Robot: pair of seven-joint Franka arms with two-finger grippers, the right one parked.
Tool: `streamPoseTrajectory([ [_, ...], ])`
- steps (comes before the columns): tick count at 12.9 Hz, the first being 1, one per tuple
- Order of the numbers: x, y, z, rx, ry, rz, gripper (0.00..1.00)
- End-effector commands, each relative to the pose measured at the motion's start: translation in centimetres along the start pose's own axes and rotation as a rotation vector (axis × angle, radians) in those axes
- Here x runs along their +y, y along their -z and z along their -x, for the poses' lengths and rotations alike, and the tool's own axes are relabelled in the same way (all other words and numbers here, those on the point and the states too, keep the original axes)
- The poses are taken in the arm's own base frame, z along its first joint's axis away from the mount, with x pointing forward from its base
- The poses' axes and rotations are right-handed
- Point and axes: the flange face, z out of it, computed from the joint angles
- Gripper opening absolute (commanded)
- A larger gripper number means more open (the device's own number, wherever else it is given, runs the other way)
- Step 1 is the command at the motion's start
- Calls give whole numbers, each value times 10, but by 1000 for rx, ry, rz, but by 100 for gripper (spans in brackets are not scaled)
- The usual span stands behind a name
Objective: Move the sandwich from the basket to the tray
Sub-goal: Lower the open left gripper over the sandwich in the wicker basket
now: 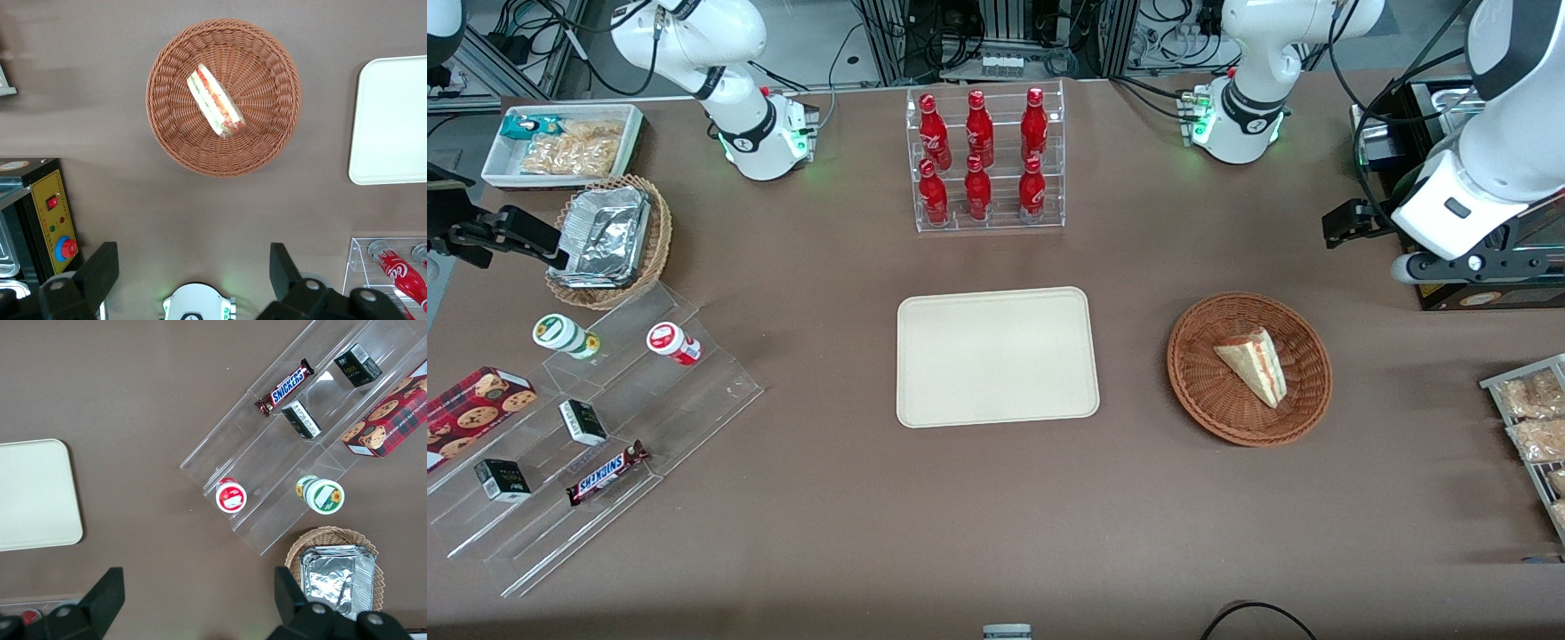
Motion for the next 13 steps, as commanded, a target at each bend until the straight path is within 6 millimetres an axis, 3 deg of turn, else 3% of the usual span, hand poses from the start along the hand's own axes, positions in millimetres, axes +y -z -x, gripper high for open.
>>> streamPoseTrajectory([
  [1,-2,6,1,2,-15,18,100],
  [3,1,-14,-10,-19,-19,17,100],
  [6,6,-68,-31,-92,-26,14,100],
  [13,12,-176,-52,36,-12,28,100],
])
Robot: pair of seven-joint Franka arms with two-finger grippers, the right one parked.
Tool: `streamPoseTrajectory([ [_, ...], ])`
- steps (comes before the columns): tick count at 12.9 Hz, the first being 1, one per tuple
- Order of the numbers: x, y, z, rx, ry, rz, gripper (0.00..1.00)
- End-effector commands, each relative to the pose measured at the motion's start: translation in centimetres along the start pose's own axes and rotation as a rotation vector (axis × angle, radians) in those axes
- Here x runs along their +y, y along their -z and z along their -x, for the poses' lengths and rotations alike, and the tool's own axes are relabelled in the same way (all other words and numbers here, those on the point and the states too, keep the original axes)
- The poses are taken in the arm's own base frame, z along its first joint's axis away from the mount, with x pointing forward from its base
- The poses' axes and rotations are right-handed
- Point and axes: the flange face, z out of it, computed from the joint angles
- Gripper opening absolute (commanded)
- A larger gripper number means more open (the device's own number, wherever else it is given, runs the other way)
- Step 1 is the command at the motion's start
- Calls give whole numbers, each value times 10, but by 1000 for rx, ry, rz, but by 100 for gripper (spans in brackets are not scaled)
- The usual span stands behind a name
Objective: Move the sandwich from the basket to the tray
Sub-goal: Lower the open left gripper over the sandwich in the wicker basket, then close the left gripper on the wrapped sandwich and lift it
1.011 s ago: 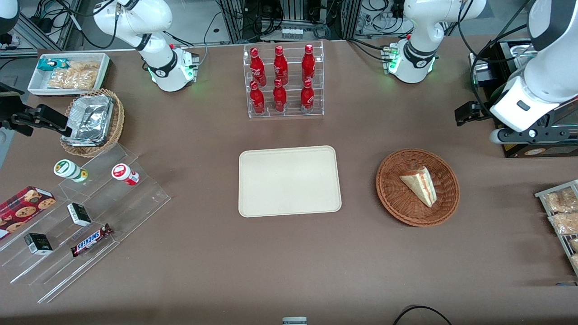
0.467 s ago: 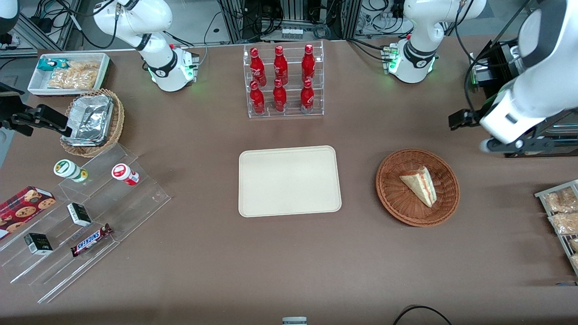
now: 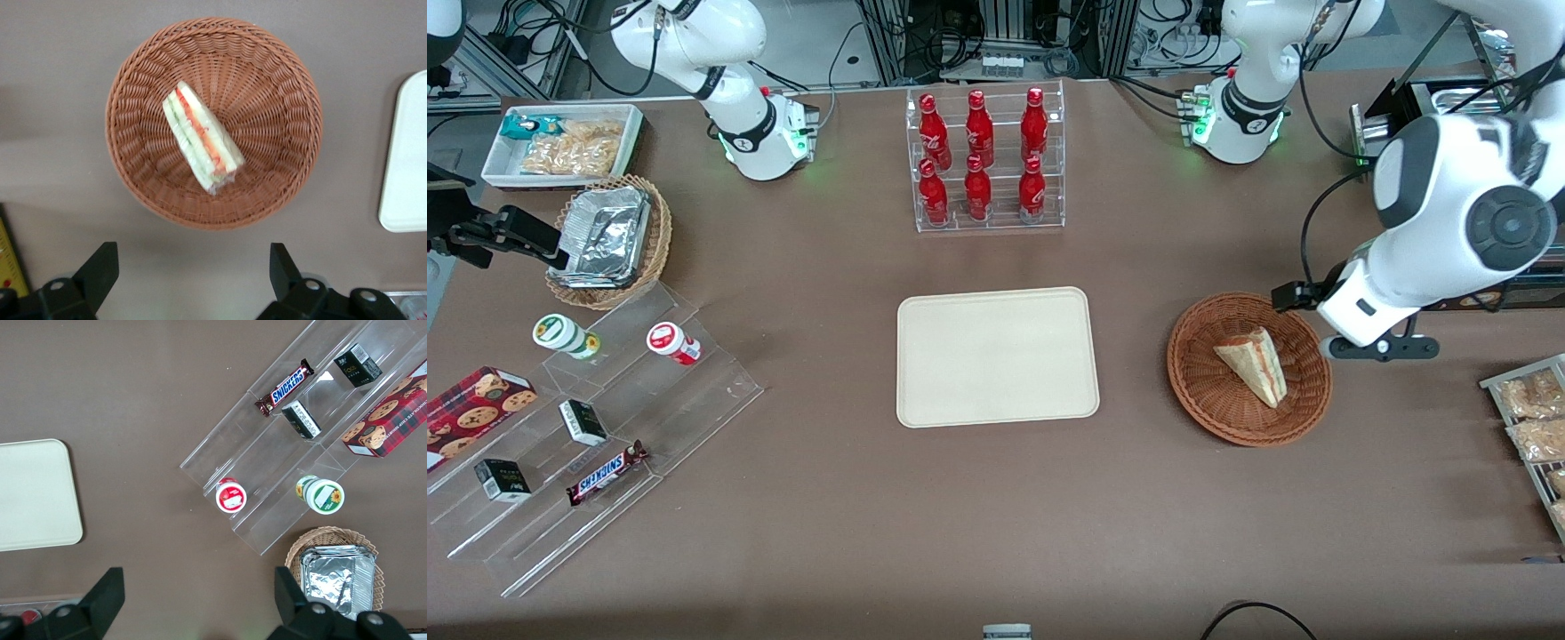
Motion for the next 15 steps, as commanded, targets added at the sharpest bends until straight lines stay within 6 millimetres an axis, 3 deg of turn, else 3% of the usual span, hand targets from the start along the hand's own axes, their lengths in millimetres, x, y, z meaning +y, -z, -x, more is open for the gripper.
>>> streamPoseTrajectory([
  [1,-1,-31,7,56,9,12,100],
  [3,-2,-56,11,109,62,20,100],
  [5,1,-84,16,164,222,42,100],
  [11,3,-122,5,187,710,112,100],
  [15,5,-156,-5,185,783,133,100],
])
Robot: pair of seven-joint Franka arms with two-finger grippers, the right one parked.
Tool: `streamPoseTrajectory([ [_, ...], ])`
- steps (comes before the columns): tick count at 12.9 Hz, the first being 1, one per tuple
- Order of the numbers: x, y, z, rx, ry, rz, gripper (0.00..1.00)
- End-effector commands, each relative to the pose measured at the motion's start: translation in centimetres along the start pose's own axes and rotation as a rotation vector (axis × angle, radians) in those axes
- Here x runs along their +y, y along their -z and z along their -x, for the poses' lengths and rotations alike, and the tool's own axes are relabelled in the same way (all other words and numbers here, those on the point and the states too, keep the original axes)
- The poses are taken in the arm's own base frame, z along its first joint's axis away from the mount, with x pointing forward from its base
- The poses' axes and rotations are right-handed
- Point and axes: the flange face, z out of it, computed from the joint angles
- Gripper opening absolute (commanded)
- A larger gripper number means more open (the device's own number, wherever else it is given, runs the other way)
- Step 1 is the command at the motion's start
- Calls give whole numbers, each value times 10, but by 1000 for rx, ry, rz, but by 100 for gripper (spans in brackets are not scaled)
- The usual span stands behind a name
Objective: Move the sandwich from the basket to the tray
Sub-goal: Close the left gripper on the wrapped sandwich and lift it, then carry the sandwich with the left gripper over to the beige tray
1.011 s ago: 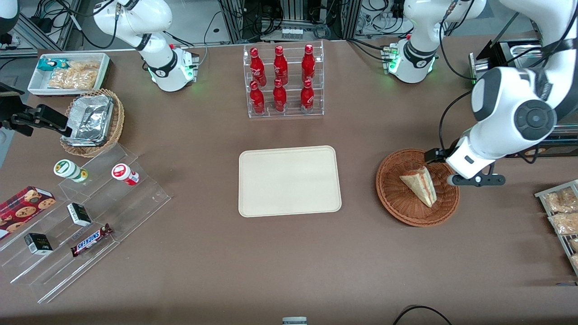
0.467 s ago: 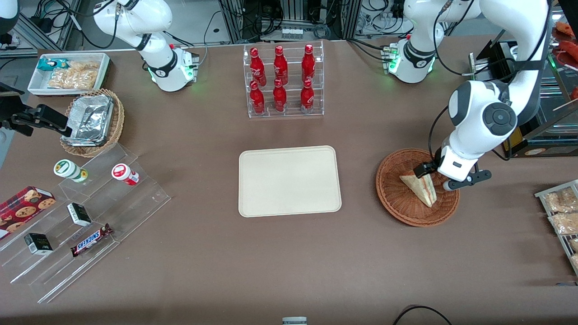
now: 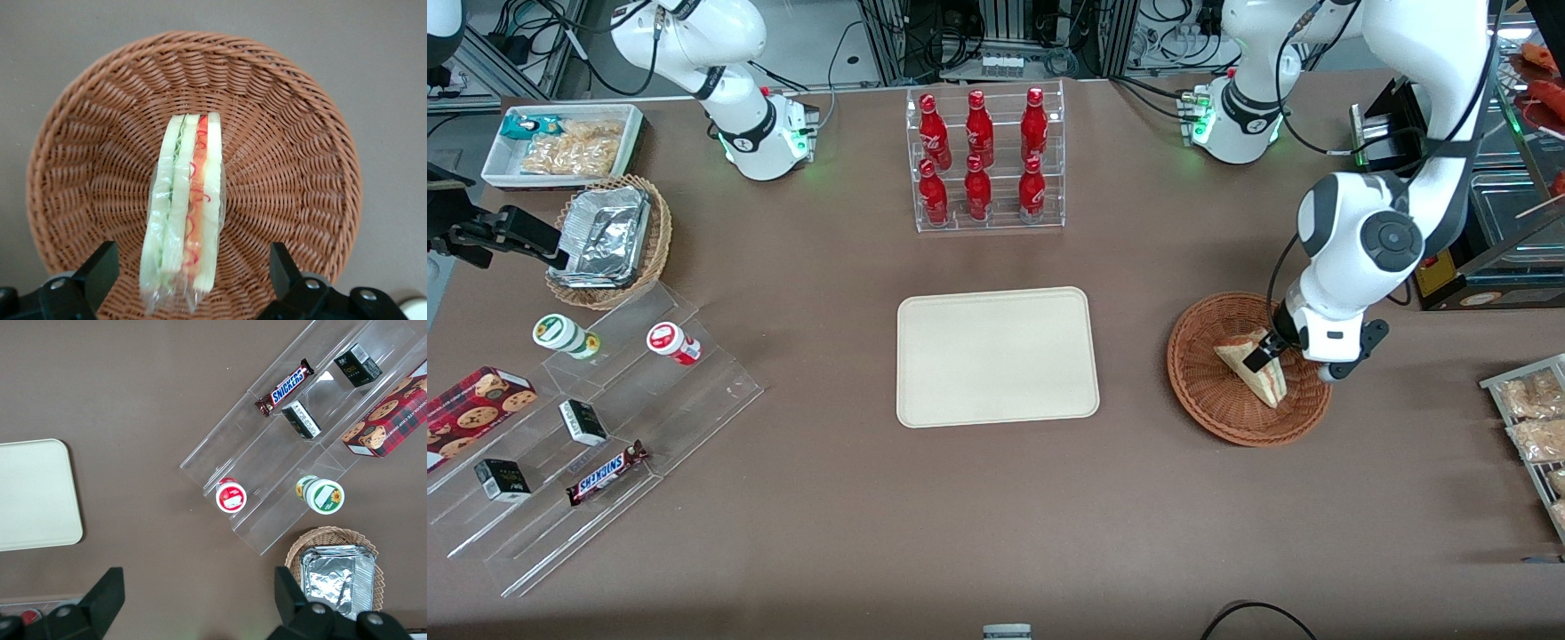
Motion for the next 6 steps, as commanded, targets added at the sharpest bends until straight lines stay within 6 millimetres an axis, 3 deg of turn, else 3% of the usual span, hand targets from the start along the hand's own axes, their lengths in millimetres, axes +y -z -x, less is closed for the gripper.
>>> streamPoseTrajectory([
  [1,2,-22,-1,-5,35,12,100],
  [2,1,-28,-1,-12,37,8,100],
  [3,1,-33,0,-19,34,0,91],
  [4,-1,-33,0,-24,34,-6,58],
  [5,-1,-32,1,-31,9,-16,14],
  [6,-3,-32,2,-45,-27,-35,6],
])
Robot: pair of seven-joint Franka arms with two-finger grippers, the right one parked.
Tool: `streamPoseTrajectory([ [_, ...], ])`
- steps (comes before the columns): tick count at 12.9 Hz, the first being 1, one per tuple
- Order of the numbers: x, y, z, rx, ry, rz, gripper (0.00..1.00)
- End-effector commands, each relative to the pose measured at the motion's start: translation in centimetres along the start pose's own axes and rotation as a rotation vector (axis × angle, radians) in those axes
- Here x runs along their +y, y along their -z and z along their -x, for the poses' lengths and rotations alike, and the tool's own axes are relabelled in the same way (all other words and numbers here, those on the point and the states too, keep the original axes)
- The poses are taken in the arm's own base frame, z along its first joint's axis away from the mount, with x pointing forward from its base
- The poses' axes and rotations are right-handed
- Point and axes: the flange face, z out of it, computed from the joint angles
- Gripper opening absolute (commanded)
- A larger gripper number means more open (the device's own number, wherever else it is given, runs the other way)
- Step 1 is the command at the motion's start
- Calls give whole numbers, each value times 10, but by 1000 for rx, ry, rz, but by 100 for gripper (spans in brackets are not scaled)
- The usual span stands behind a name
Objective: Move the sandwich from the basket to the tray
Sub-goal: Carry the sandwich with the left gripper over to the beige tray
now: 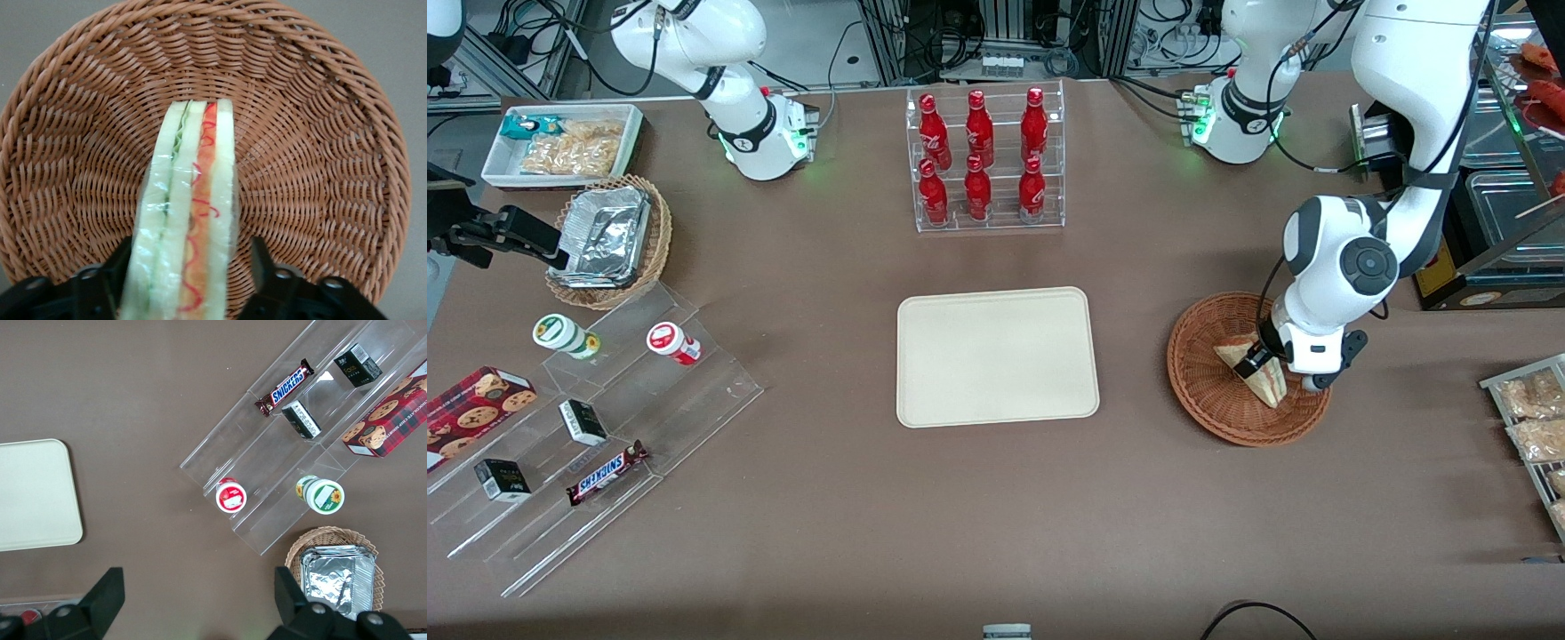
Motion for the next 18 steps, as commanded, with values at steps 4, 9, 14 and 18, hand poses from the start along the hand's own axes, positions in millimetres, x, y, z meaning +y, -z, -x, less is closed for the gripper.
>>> streamPoseTrajectory([
  [4,3,49,-2,-77,-264,-80,3],
  [9,87,90,29,-144,-660,-110,7],
  [14,182,80,111,-138,-759,-86,3],
  [18,245,53,185,-135,-723,-81,3],
])
